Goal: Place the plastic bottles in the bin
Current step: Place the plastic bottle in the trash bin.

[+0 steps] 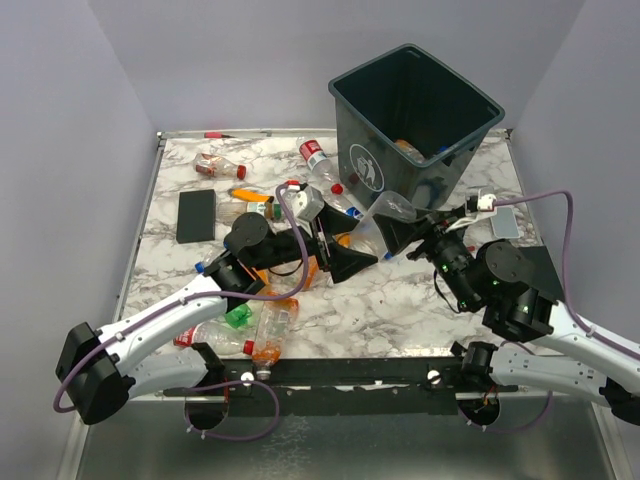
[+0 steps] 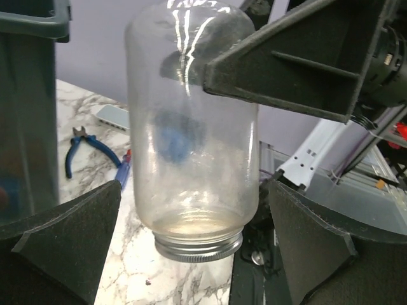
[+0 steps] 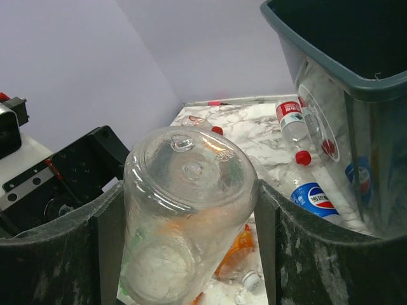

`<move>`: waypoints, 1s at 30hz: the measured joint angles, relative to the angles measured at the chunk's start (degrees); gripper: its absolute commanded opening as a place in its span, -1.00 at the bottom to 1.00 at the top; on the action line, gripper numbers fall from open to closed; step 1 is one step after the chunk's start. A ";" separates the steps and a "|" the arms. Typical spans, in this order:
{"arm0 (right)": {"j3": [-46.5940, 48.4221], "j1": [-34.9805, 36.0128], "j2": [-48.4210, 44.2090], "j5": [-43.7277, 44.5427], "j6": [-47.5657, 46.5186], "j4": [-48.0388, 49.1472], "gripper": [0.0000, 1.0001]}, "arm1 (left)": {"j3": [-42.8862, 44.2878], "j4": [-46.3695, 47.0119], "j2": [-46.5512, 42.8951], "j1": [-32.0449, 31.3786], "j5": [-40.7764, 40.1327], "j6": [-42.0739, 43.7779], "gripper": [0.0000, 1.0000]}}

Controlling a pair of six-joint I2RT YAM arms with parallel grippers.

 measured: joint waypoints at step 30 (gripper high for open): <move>4.59 -0.39 5.99 -9.03 4.26 -3.08 0.89 | -4.68 5.86 1.42 0.11 3.76 0.26 -0.44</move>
